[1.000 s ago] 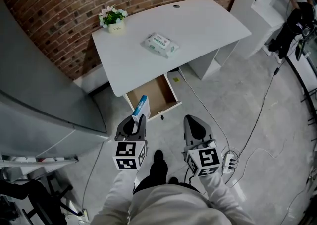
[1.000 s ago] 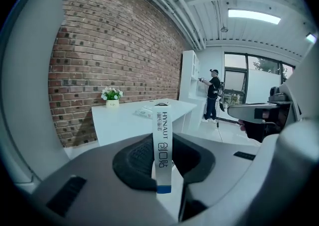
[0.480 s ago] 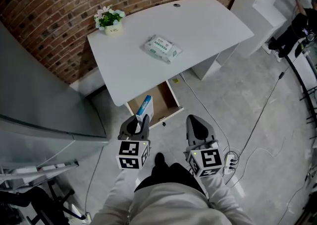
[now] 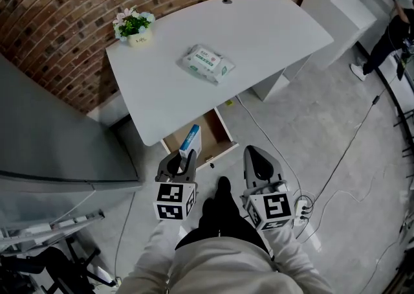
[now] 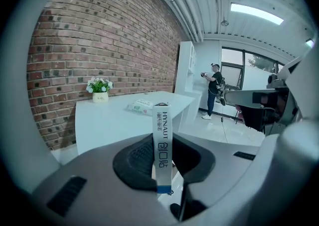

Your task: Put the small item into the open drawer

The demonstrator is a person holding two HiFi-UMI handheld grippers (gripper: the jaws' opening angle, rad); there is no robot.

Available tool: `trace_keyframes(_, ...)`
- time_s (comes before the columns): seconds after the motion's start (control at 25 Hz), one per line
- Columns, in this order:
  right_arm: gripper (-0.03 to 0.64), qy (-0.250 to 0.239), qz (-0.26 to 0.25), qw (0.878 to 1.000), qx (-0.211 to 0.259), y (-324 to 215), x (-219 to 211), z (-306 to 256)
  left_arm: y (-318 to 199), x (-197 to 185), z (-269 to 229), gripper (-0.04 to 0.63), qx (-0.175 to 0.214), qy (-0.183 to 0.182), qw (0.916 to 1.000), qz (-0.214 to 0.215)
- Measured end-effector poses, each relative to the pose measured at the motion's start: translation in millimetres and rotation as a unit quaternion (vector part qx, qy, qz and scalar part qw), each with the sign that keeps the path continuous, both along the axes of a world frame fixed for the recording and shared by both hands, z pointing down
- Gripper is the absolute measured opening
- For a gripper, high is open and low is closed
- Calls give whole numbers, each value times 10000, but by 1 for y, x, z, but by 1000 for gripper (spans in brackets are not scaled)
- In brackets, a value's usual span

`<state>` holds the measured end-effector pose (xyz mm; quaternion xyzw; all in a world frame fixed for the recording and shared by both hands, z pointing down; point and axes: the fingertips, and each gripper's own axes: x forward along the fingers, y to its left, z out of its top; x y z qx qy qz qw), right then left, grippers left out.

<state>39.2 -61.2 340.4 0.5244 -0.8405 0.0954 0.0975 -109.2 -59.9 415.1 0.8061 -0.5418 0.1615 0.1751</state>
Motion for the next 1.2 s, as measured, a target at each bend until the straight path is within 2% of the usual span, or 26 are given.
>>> trace_keyframes(0.72, 26, -64, 30, 9992, -392, -60, 28, 36, -63, 39, 75, 81, -699, -260, 9970, 220)
trace_keyframes(1.2, 26, -39, -137, 9978, -641, -78, 33, 64, -80, 49, 146, 81, -1367, -587, 9886, 240)
